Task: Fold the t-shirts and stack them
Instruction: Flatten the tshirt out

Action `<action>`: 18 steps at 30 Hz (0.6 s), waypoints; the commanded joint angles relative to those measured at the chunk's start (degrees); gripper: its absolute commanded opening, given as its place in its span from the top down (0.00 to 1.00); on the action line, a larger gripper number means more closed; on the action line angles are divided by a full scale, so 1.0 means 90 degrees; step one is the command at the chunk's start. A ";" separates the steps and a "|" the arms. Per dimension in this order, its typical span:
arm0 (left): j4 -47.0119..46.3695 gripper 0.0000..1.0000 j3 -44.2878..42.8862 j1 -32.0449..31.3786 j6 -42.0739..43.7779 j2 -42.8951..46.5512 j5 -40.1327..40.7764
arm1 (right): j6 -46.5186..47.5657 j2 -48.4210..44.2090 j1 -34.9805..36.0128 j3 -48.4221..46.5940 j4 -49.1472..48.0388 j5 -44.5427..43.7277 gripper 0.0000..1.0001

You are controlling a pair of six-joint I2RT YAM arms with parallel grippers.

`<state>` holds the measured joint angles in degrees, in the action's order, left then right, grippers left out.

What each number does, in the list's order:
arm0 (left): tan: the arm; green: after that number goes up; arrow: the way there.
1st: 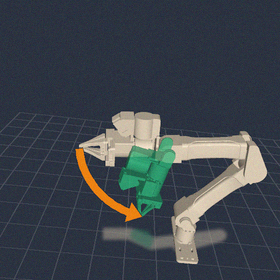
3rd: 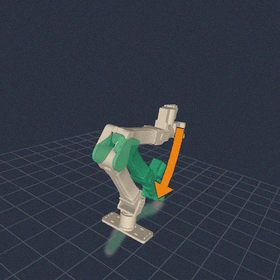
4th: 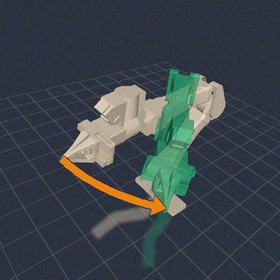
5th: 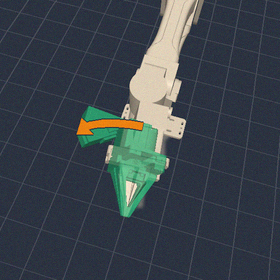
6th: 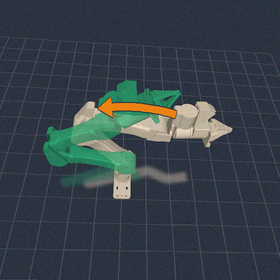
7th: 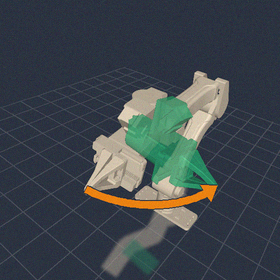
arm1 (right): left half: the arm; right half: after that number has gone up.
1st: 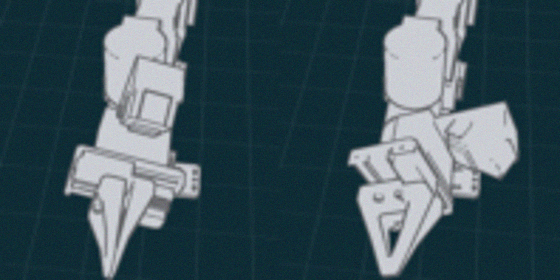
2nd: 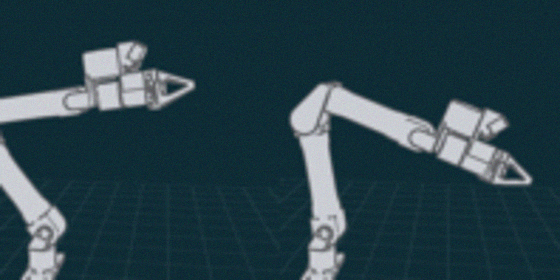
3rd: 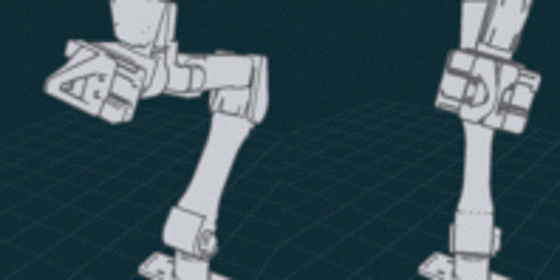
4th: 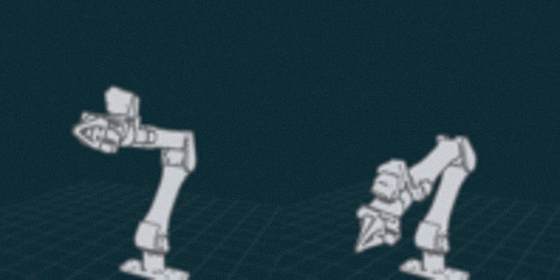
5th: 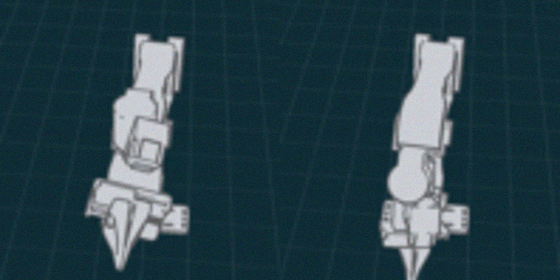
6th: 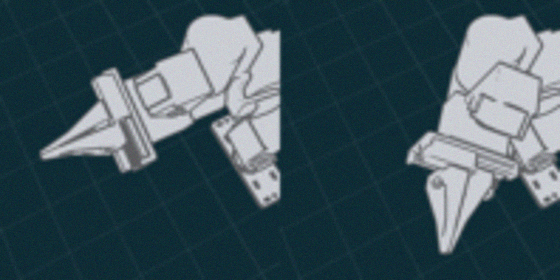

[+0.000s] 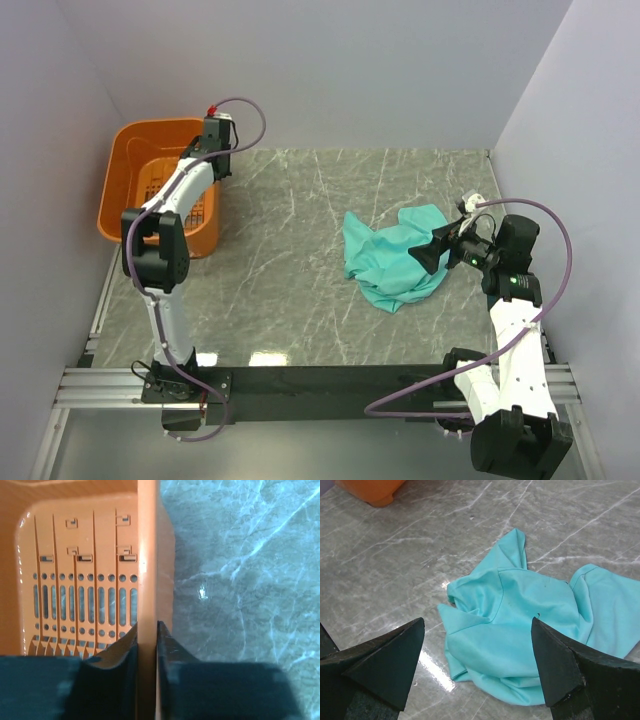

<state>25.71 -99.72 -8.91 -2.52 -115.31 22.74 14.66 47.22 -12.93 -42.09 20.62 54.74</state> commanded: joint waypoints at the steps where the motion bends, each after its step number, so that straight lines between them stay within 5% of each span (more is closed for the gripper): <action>1: -0.0143 0.78 -0.0628 0.0159 0.0212 -0.0039 0.0041 | 0.0051 -0.0003 -0.0048 -0.0187 -0.0065 0.0138 0.07; 6: -0.0055 0.38 -0.0979 0.0160 0.0066 -0.0050 0.0100 | 0.0081 0.0036 -0.0048 -0.0197 -0.0026 0.0148 0.07; 13: 0.0160 0.25 -0.1176 -0.0249 -0.0227 0.1148 -0.0211 | 0.0529 0.0114 -0.0048 -0.0265 0.0296 0.0246 0.07; 18: -0.0200 0.20 0.0121 -0.1206 -0.0120 0.2575 -0.0699 | 0.0842 0.0163 -0.0048 -0.0265 0.0433 0.0012 0.07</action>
<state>26.72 -102.83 -14.22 -3.68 -102.56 20.95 19.42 48.58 -12.93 -42.11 23.66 55.44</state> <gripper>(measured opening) 0.800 0.927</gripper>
